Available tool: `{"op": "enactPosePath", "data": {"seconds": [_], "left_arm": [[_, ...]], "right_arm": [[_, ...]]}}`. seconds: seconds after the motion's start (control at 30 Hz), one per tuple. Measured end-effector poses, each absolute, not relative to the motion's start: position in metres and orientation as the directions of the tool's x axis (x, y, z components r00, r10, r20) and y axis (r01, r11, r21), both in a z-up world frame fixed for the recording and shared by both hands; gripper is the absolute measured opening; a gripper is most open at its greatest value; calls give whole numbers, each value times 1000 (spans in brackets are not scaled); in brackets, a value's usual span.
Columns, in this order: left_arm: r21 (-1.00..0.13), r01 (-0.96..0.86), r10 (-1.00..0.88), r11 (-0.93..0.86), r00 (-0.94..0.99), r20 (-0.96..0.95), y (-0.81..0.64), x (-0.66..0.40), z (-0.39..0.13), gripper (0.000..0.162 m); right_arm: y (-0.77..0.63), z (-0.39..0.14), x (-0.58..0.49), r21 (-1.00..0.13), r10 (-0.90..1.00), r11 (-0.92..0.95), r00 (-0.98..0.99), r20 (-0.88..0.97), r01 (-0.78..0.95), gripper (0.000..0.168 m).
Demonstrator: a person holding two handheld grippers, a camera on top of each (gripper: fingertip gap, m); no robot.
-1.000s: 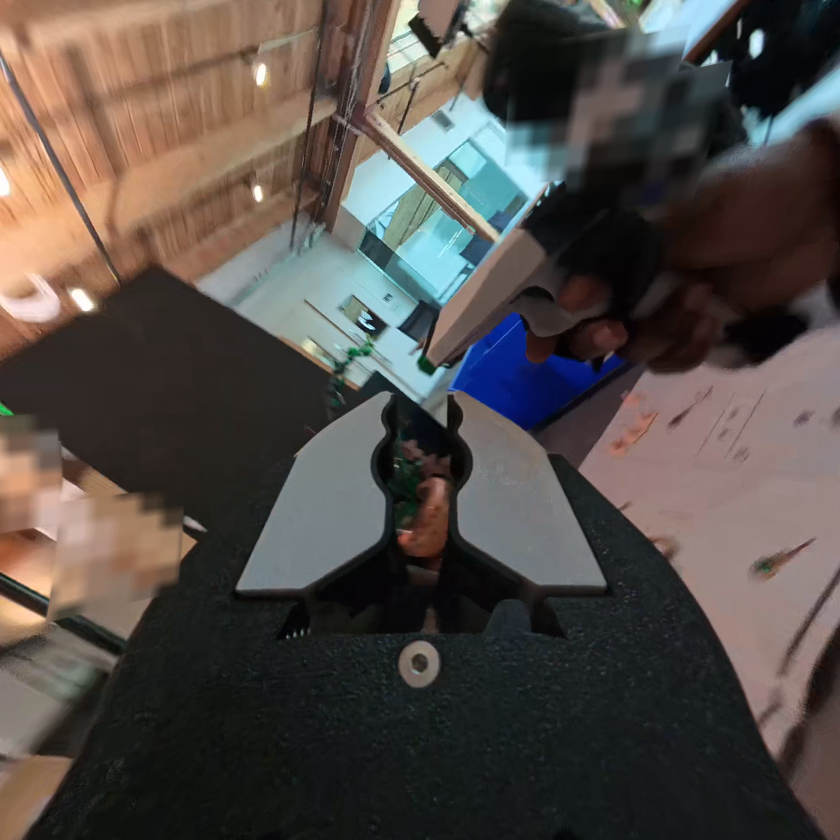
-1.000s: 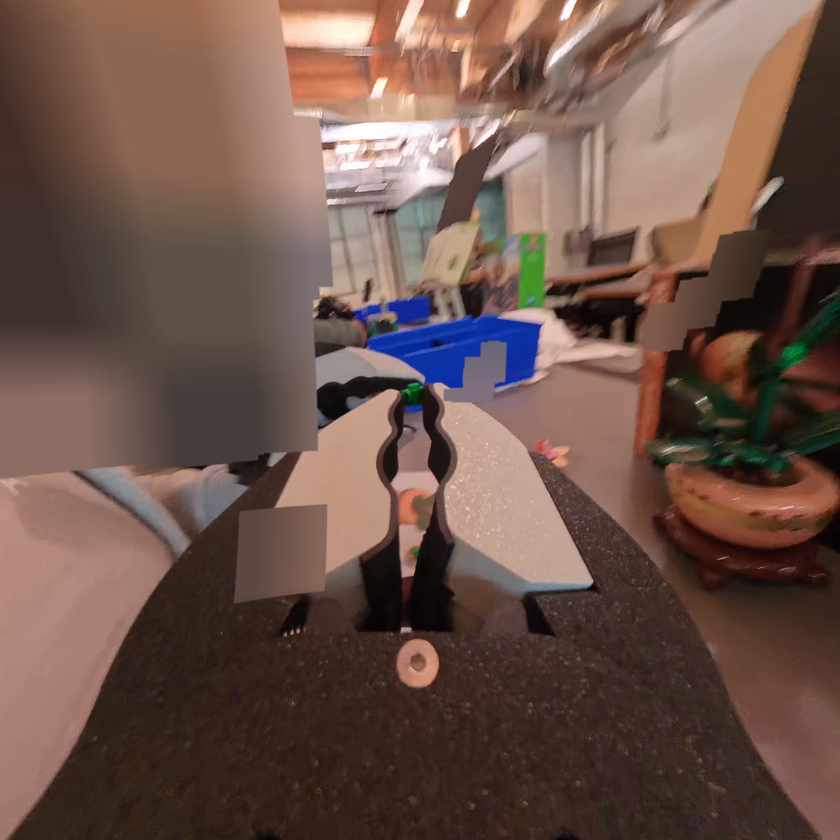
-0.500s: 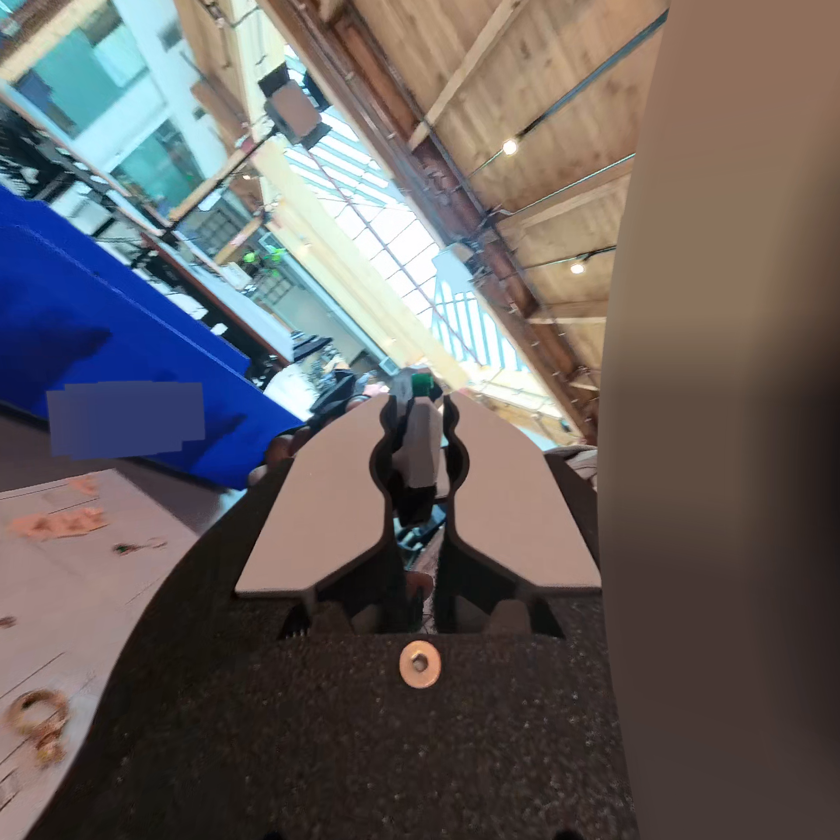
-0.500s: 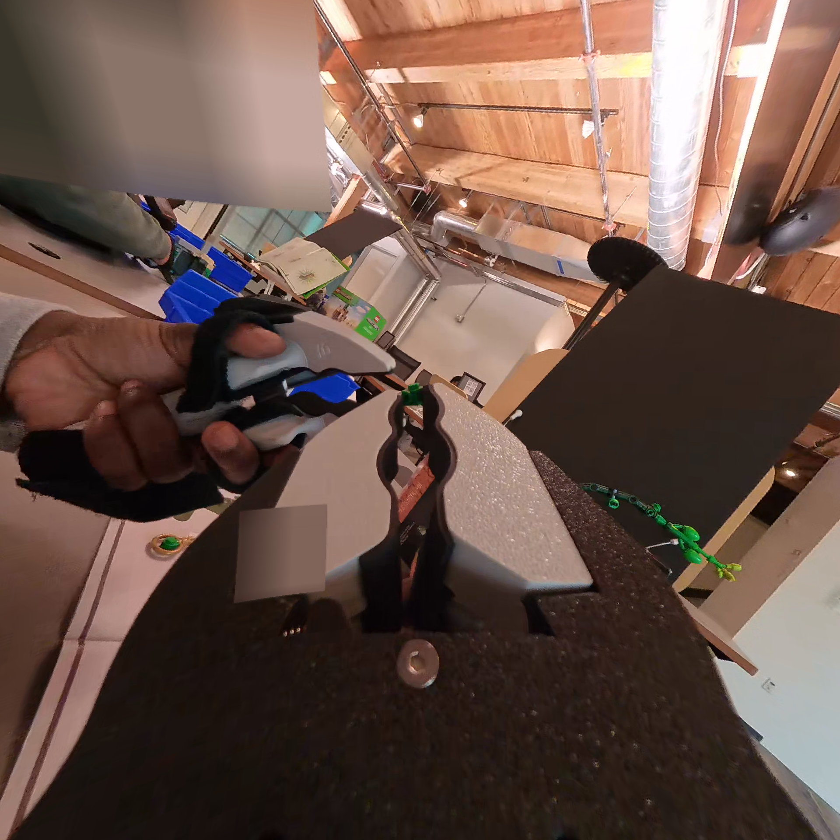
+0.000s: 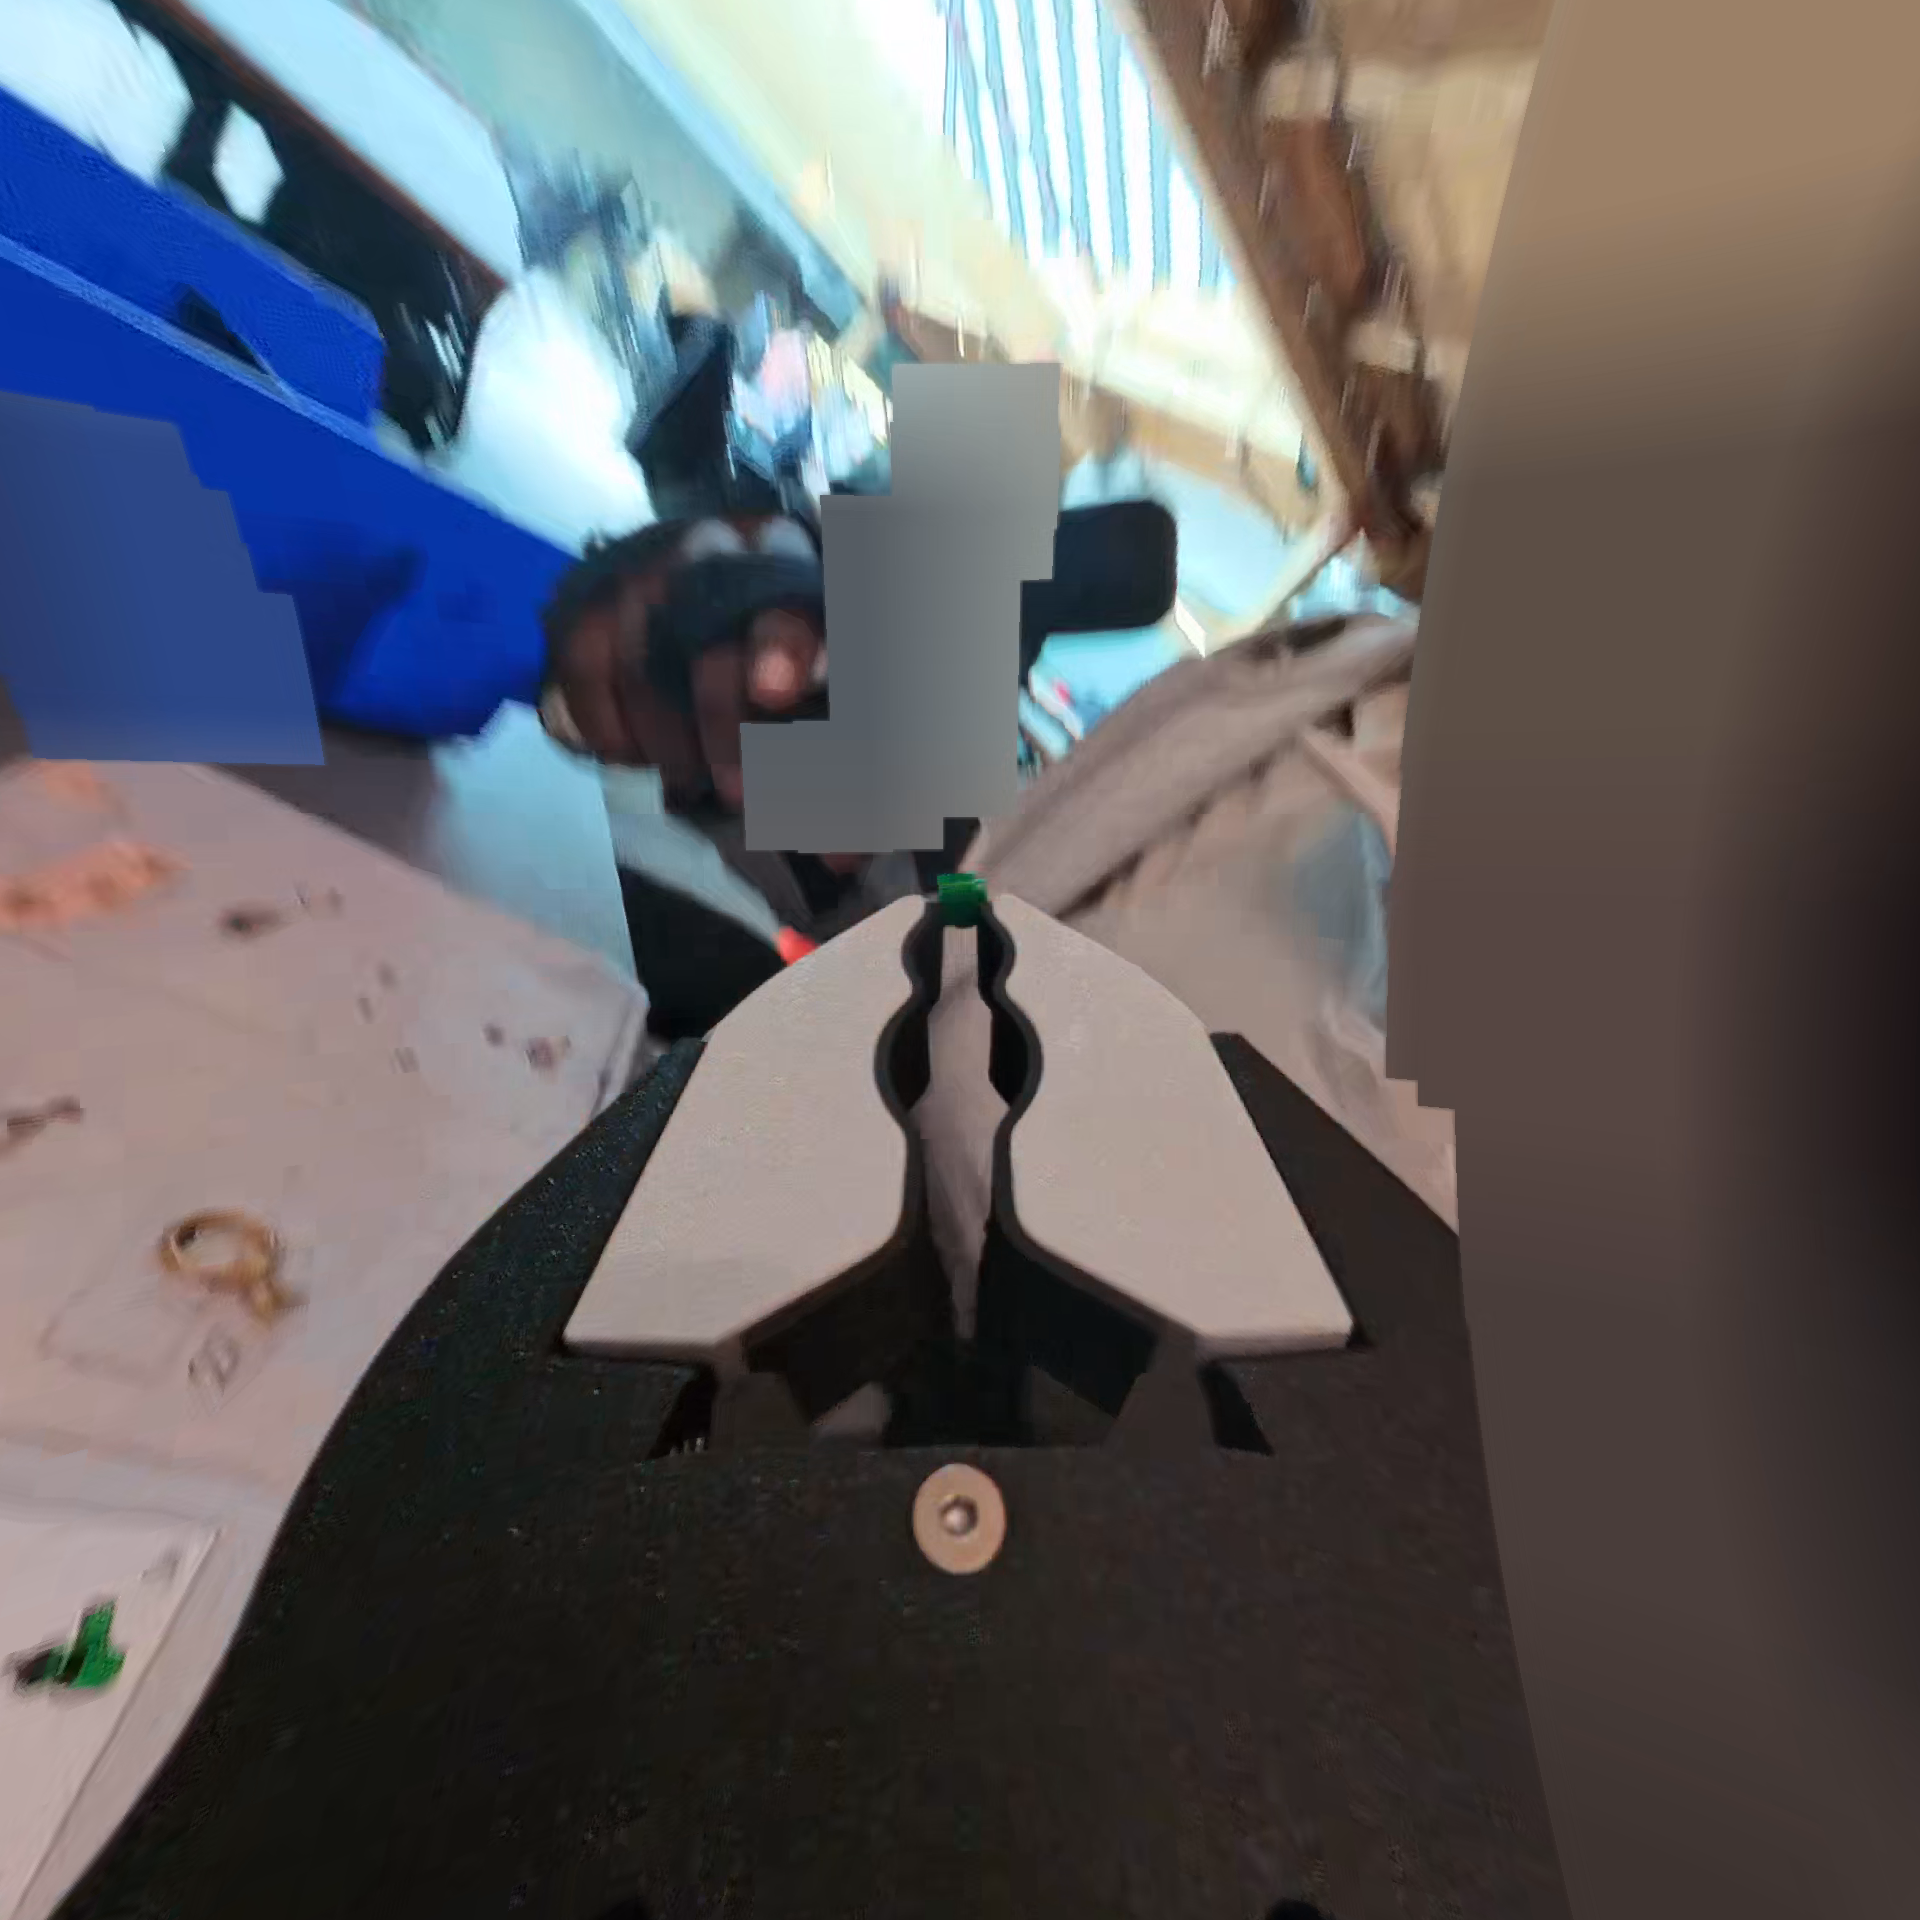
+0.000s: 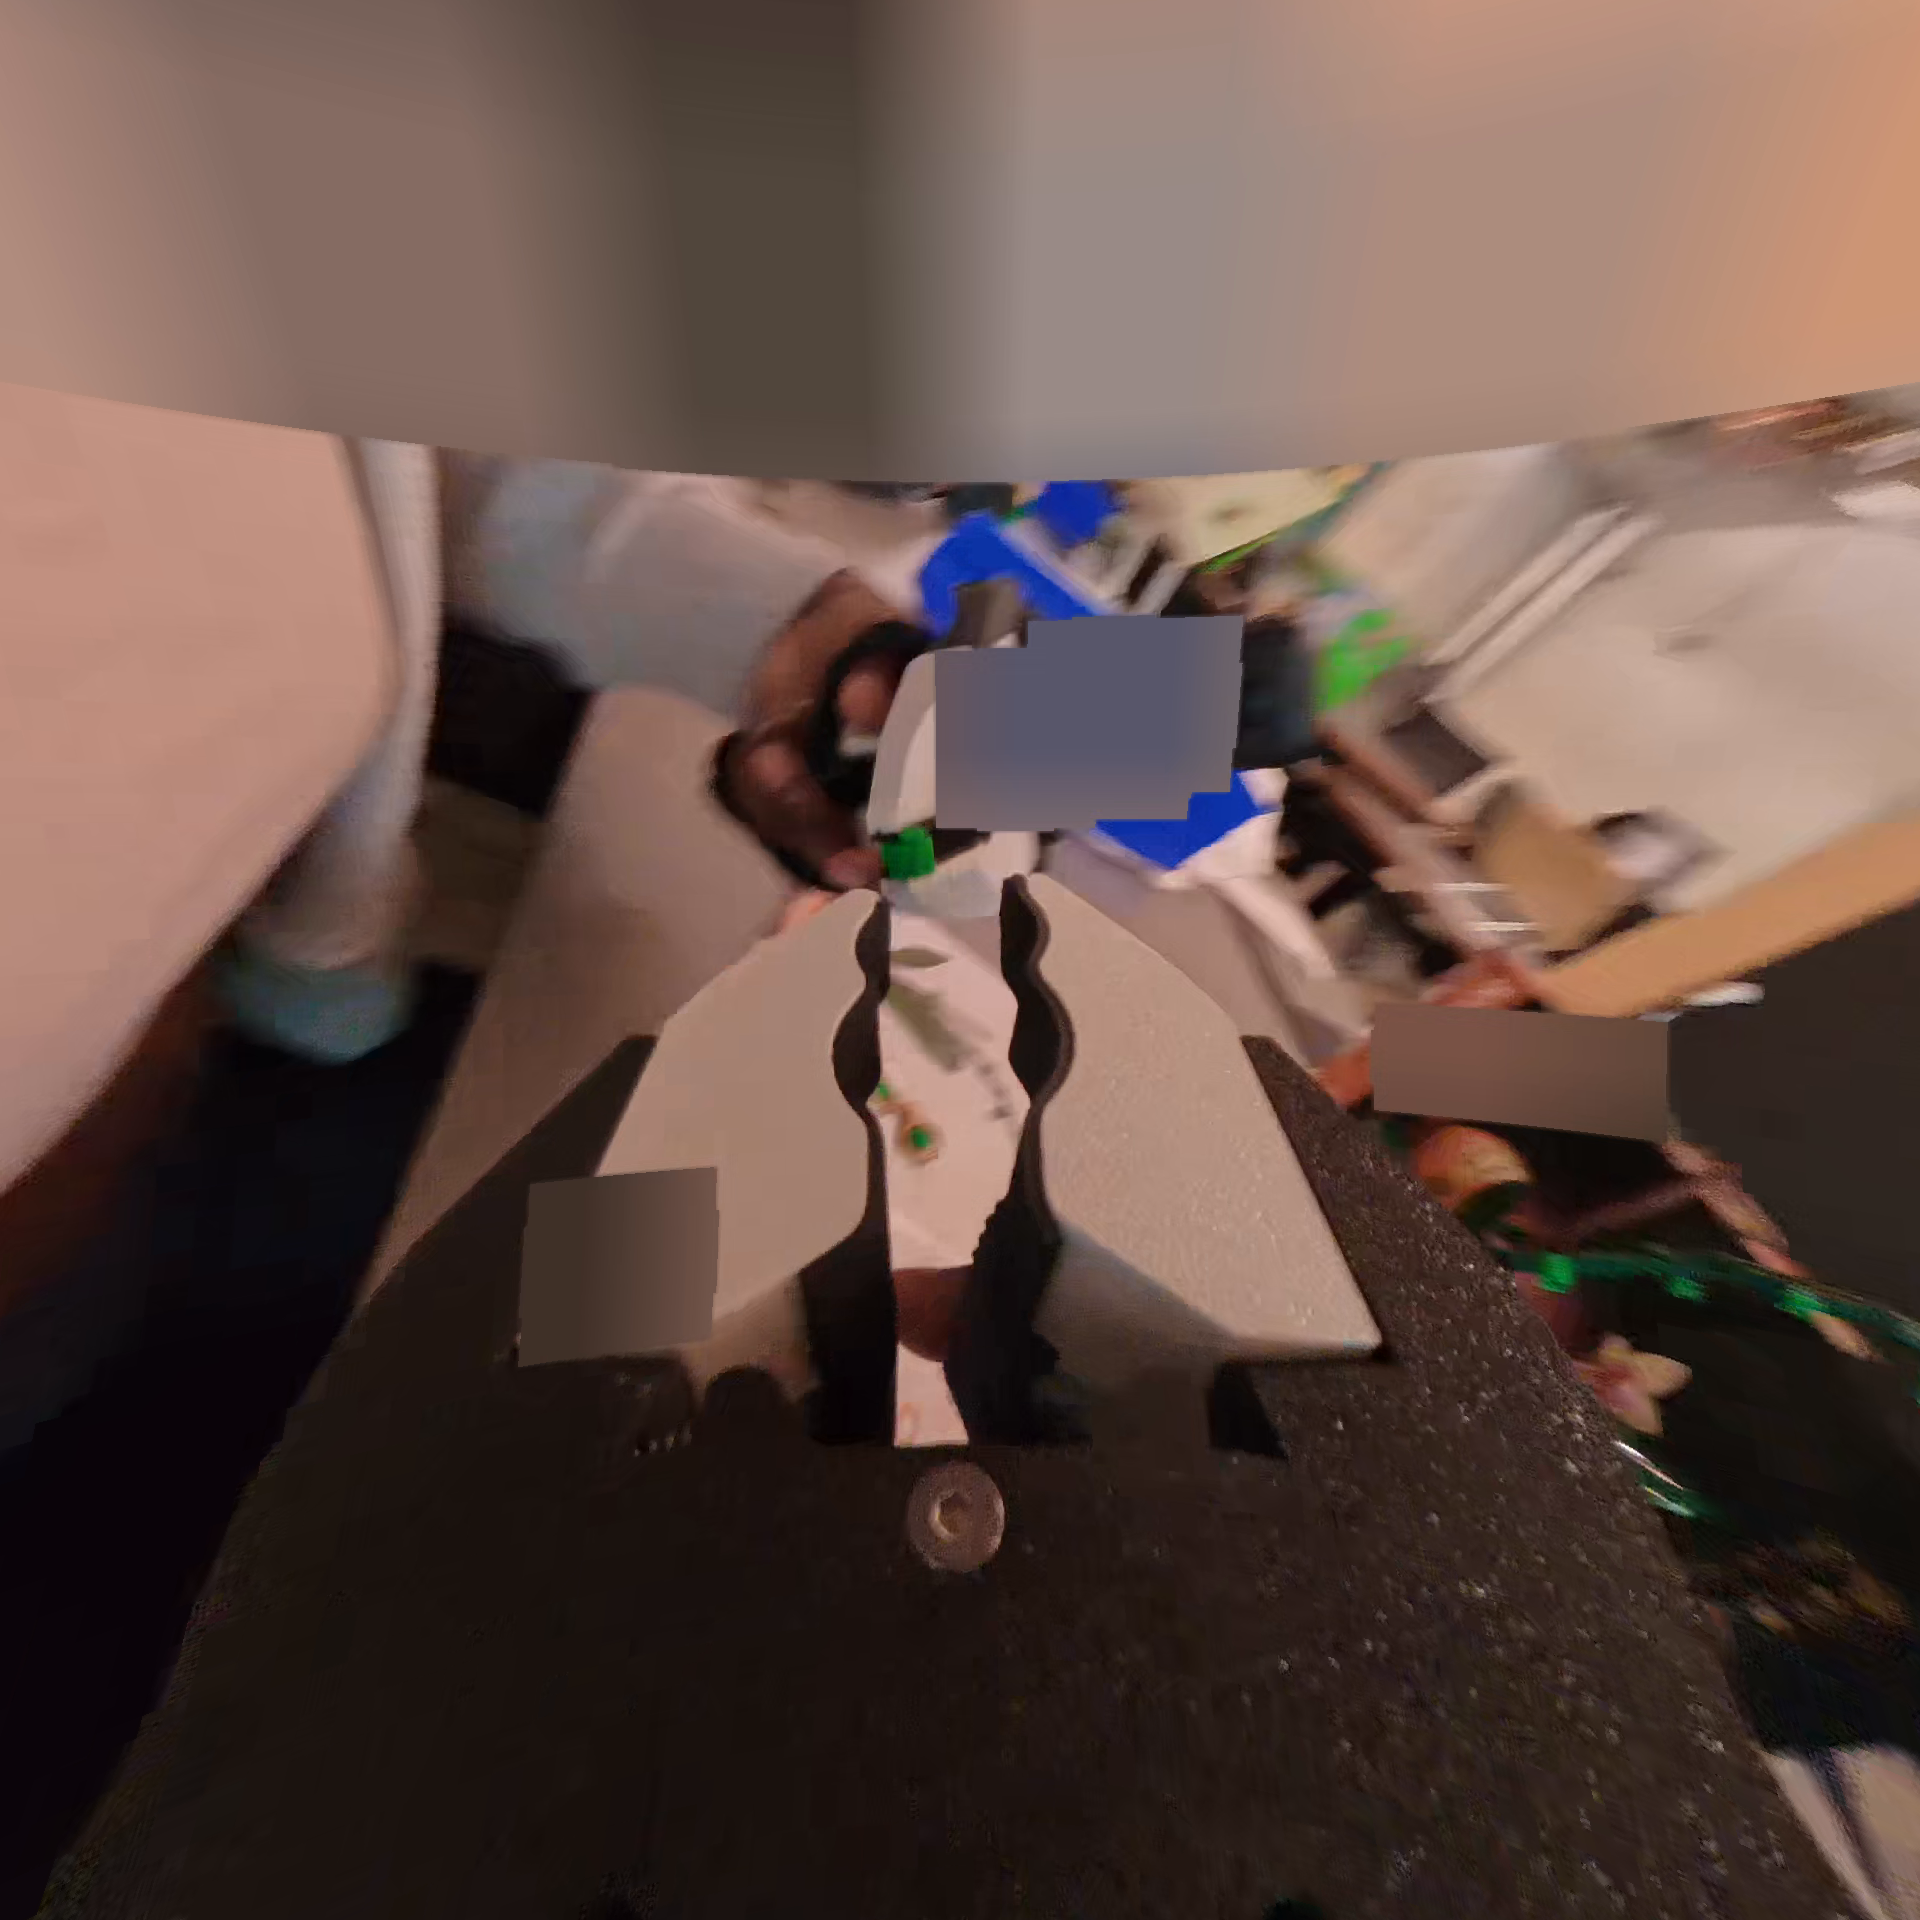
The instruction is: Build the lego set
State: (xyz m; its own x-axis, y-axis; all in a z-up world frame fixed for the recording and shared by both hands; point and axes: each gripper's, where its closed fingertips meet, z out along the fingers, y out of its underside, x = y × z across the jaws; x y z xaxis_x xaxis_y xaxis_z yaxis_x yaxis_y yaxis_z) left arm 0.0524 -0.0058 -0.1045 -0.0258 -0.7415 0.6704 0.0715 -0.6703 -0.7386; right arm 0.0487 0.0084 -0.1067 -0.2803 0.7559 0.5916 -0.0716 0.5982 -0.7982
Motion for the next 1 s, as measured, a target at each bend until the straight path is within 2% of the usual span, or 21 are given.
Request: {"op": "enactPosePath", "data": {"seconds": [0.03, 0.1, 0.2, 0.3, 0.43, 0.6, 0.77, 0.87, 1.0], "left_arm": [[-731, -20, -731, -682, -15, 682, -11, 50, -109, 5], [-703, -164, -712, -692, -3, 702, -18, 49, -114, 5], [-687, -242, -703, -685, -25, 710, -24, 53, -110, 6], [-688, -224, -699, -690, -41, 714, -20, 56, -107, 6], [-672, -219, -681, -707, -41, 731, -20, 55, -111, 6], [-660, -244, -672, -711, -45, 740, -21, 54, -114, 5], [-647, -269, -659, -714, -54, 750, -19, 56, -117, 5], [-652, -236, -662, -720, -48, 748, -12, 56, -116, 6], [-663, -42, -662, -747, -35, 749, 8, 49, -107, 7]], "right_arm": [[8, -105, 51, -807, 747, 589, -350, 566, -47, 18], [-1, -96, 52, -811, 705, 580, -455, 544, -71, 15], [-9, -102, 47, -806, 655, 592, -577, 487, -7, 16], [-10, -118, 40, -762, 606, 648, -611, 510, 6, 15], [-11, -123, 40, -766, 599, 642, -622, 505, -3, 8], [-15, -127, 40, -762, 578, 648, -643, 503, -14, 12], [-13, -128, 41, -769, 576, 640, -659, 483, -5, 10], [-7, -126, 39, -800, 623, 600, -638, 453, 18, 8], [14, -117, 34, -857, 765, 516, -461, 450, 18, 8]]}}
